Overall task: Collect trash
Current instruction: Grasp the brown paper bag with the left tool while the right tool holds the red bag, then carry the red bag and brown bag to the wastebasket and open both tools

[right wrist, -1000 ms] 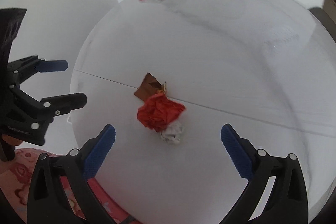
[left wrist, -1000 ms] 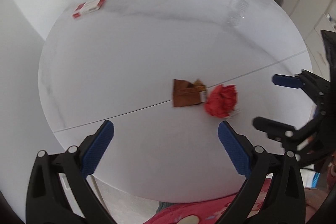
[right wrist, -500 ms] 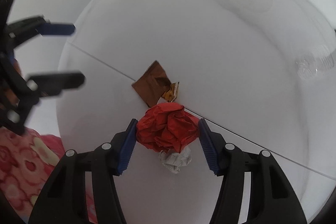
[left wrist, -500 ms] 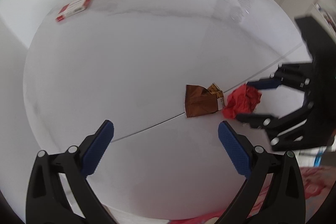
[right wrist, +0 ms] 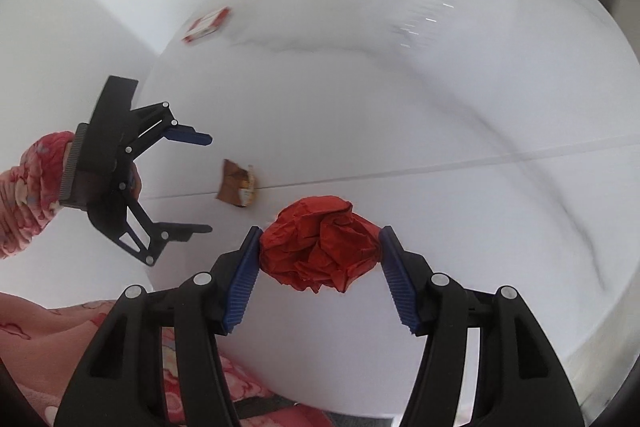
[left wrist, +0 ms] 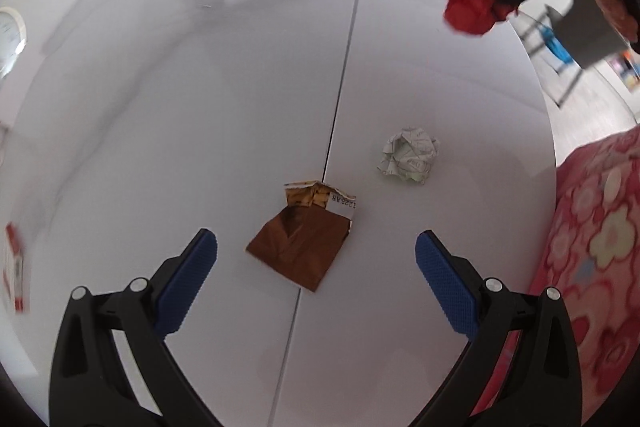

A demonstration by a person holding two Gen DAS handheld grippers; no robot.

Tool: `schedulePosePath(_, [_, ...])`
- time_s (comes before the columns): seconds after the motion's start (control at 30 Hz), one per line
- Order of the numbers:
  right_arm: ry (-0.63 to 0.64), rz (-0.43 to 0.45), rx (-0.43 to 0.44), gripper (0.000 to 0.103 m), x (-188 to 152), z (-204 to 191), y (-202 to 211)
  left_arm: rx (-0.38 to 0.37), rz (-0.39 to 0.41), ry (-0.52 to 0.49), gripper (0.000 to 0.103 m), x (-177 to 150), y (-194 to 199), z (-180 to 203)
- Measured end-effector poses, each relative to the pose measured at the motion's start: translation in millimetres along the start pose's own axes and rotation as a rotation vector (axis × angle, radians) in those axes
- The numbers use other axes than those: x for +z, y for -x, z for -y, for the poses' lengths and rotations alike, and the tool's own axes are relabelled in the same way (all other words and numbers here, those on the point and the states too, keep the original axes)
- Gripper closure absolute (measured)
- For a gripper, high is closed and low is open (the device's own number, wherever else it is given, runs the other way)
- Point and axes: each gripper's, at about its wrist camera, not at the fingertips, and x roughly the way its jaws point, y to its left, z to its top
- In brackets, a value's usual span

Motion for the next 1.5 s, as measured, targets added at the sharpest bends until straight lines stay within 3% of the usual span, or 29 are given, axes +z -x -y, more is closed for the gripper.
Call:
schedulePosePath(0.2, [-0.25, 0.07, -0.023, 0.042, -35.8, 24.1, 10.9, -0.069, -0.008, -0.149, 0.008, 14.7, -12.0, -0.2])
schedulePosePath(0.37, [-0.382, 0.124, -0.012, 0.042, -51.5, 29.2, 16.1, -0.063, -0.021, -0.263, 0.009, 14.6, -16.3, 7.6])
schedulePosePath(0.5, [-0.431, 0.153, -0.012, 0.042, -54.9, 37.9, 23.0, -0.067, -0.034, -0.285, 0.021, 11.3, -23.0, 6.6])
schedulePosePath(0.7, [-0.457, 0.155, -0.035, 0.042, -57.7, 42.7, 27.0, -0.075, -0.048, -0.274, 0.038, 9.6, -32.8, 3.9])
schedulePosePath(0.87, [-0.46, 0.154, -0.039, 0.042, -53.4, 39.8, 27.2, -0.093, -0.024, -0.244, 0.043, 9.5, -32.8, -1.5])
schedulePosePath(1.03, [-0.453, 0.148, -0.036, 0.042, -50.3, 37.9, 27.3, -0.109, 0.001, -0.173, 0.062, 12.4, -33.9, -6.8])
schedulePosePath(1.5, [-0.443, 0.144, -0.027, 0.042, -54.5, 41.7, 29.1, -0.146, 0.003, 0.018, 0.07, 9.3, -31.8, -20.7])
